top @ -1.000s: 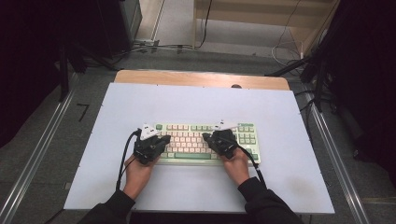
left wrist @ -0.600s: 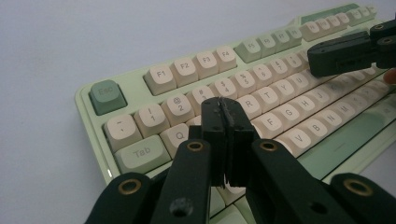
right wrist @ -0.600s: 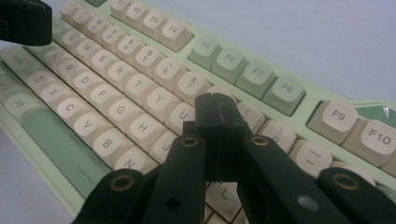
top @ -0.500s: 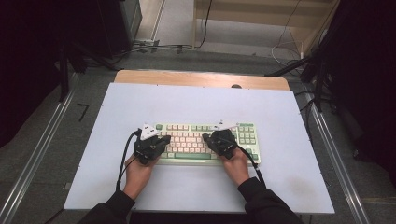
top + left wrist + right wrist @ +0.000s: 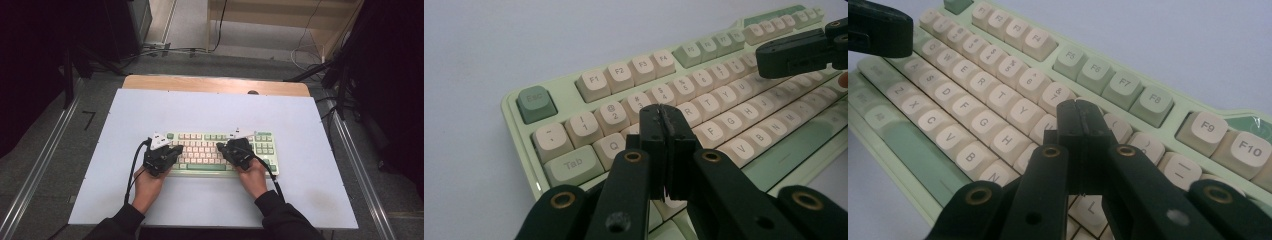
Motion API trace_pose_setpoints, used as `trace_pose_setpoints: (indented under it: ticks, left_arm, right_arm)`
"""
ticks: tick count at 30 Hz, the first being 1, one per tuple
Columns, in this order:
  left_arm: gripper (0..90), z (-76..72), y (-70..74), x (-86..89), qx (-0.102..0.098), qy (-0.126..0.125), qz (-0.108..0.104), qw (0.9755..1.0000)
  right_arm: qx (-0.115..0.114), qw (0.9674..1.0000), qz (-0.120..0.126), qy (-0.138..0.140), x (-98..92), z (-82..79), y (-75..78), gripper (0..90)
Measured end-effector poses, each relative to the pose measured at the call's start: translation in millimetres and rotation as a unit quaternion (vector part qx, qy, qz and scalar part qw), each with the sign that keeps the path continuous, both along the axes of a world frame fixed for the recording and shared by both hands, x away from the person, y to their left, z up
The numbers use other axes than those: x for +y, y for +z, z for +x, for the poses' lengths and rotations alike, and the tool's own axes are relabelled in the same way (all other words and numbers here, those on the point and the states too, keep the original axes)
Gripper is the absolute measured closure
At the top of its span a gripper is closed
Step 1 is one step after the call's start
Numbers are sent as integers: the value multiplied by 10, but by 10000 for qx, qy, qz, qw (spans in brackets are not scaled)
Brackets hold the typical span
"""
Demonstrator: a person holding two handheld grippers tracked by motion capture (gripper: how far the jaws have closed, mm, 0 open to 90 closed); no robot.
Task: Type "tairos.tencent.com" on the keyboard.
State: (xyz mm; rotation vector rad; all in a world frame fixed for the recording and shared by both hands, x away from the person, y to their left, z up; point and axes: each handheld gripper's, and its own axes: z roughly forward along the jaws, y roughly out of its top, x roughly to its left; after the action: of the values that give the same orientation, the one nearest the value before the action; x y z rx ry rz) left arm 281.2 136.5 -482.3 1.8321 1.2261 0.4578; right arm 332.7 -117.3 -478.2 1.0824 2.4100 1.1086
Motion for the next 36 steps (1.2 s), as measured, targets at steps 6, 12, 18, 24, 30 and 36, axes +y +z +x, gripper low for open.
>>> trace_pose_setpoints:
  ticks: [6,12,18,24,30,36]
  left_arm:
    - [898,10,5,-30,34,-57,-46,10000]
    - [898,39,34,-116,31,-101,-34,9999]
    - [898,70,33,-177,77,-131,-24,9999]
    - [898,130,19,-204,160,-71,-106,9998]
    - [898,168,8,-265,172,-78,-103,9998]
    - [898,203,7,-319,165,-106,-72,9998]
  right_arm:
    - [-52,9999,93,-70,-29,-8,46,872]
    - [-90,9998,164,-71,-65,-10,90,872]
    - [-122,9998,180,-47,-73,-23,130,872]
    - [-120,9997,213,-94,-106,-23,165,872]
    - [-132,9996,245,-106,-131,-28,188,872]
    - [-140,9996,244,-105,-133,-30,191,872]
